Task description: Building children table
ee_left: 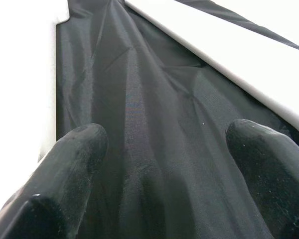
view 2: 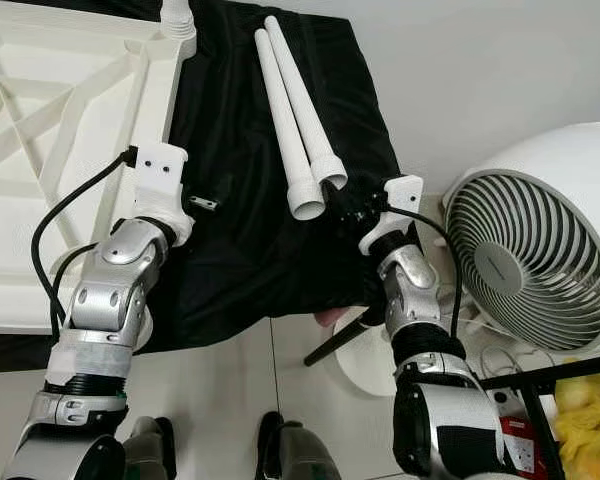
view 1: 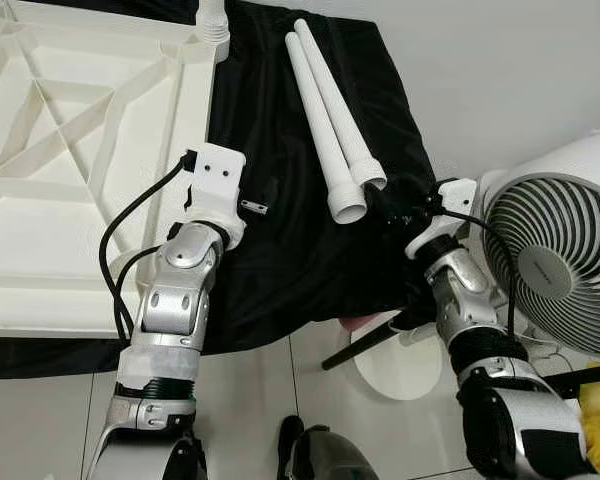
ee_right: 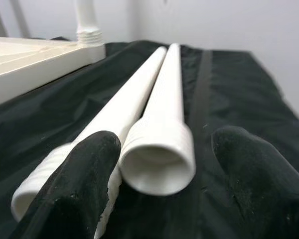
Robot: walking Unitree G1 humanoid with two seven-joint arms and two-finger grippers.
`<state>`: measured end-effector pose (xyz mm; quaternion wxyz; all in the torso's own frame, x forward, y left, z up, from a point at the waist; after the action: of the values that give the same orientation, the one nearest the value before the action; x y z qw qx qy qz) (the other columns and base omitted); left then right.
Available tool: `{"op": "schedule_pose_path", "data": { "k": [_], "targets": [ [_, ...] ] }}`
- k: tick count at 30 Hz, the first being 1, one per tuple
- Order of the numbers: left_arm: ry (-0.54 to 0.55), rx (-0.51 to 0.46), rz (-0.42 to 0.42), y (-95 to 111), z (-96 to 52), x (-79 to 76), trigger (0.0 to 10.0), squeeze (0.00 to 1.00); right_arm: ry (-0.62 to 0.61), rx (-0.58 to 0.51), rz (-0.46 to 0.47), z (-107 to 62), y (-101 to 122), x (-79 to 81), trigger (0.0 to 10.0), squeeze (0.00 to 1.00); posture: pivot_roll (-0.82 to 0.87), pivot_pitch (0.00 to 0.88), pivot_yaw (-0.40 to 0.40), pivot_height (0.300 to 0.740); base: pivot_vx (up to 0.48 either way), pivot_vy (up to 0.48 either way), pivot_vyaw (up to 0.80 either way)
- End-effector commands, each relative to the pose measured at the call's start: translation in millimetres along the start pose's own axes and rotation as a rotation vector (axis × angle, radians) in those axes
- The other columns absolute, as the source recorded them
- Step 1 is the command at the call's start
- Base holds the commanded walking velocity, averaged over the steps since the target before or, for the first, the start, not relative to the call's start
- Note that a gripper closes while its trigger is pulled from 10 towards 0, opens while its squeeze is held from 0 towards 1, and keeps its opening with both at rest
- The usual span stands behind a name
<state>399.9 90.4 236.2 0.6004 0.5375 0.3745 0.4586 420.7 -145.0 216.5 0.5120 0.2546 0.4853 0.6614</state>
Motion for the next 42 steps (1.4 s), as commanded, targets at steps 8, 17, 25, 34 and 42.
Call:
{"op": "schedule_pose_path", "data": {
  "k": [8,17,25,34,42],
  "targets": [
    [0.017,-0.054,0.023,-3,-8.1,-4.5,10.0,0.00,-0.180,-0.028,0.016,-5.6,3,0.7,10.0,0.00,0.11,0.156,-0.178,0.740,0.000,0.000,0.00],
    [0.036,-0.135,-0.015,16,-7.6,7.4,10.0,0.00,-0.220,-0.017,0.027,9.0,8,-2.8,10.0,0.00,0.12,0.154,-0.177,0.740,0.000,0.000,0.00],
    [0.029,-0.234,0.016,57,-0.5,15.3,10.0,0.00,-0.249,0.026,0.009,20.6,10,-10.5,10.0,0.00,0.13,0.200,-0.174,0.740,0.000,0.000,0.00],
    [-0.010,-0.272,0.026,73,-4.8,2.7,10.0,0.00,-0.195,0.070,0.060,35.9,4,-1.2,10.0,0.00,0.15,0.246,-0.179,0.740,0.000,0.000,0.00],
    [-0.023,-0.262,0.028,71,-8.7,-5.9,10.0,0.00,-0.181,0.091,0.074,44.2,7,-4.1,10.0,0.00,0.15,0.279,-0.189,0.740,0.000,0.000,0.00]
  ]
}}
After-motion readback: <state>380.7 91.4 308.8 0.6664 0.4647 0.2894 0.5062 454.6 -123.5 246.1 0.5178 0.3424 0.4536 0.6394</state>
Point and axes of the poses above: a point about 5 cm out from each wrist's last joint towards the gripper, its own z axis pointing out of the wrist towards the gripper, its own y axis along the axis of the wrist's last joint, x = y × z, the point moved 6 cm from there along z, pointing out of the wrist towards the gripper, and after that the axes turned 6 degrees about -z, right-handed, at the moved point
